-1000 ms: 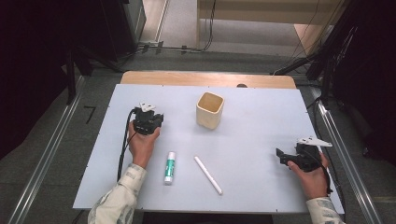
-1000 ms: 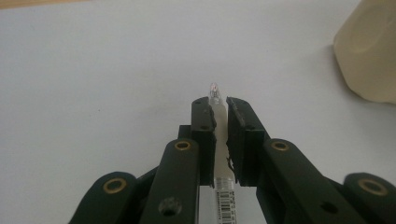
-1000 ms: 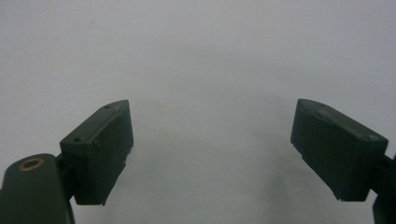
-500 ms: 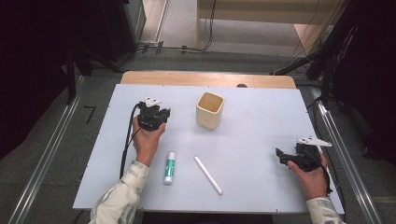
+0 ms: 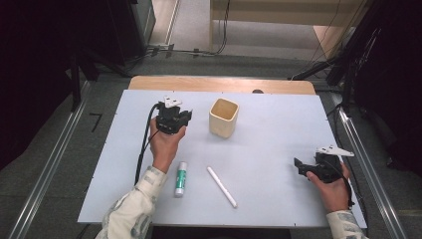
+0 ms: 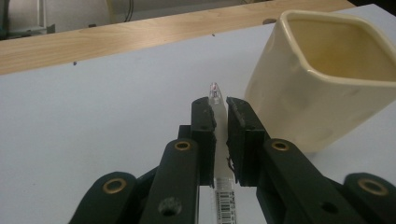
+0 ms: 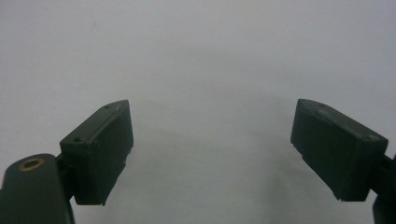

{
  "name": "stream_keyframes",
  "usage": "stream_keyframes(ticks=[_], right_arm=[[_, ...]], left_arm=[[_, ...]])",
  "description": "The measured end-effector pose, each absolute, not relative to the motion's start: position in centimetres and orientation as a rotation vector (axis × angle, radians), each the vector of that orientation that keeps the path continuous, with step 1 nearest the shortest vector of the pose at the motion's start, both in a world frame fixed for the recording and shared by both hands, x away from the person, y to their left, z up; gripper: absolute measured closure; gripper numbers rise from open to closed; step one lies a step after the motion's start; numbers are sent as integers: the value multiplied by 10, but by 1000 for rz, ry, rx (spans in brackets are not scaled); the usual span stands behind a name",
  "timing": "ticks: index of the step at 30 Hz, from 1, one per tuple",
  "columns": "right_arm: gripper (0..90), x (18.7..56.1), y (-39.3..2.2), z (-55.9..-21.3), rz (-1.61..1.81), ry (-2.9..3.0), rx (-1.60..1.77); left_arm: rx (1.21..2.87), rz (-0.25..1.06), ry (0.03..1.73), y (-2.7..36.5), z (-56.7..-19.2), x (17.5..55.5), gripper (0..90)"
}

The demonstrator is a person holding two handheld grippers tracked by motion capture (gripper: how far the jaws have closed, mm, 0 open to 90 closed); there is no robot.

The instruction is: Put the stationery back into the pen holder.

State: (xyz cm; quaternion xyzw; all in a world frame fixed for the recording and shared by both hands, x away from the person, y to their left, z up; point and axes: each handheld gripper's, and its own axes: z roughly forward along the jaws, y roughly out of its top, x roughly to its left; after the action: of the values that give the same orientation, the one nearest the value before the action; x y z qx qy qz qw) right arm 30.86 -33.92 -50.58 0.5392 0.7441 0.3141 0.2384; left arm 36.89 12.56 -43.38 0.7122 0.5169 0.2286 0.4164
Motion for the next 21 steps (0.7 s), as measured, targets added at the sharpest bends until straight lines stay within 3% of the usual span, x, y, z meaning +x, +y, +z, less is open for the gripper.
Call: stream_keyframes(ticks=[21], right_arm=[[114, 309, -340, -506, 864, 2041, 1473]], left_arm=[[1795, 540, 1241, 94, -414, 383, 825]])
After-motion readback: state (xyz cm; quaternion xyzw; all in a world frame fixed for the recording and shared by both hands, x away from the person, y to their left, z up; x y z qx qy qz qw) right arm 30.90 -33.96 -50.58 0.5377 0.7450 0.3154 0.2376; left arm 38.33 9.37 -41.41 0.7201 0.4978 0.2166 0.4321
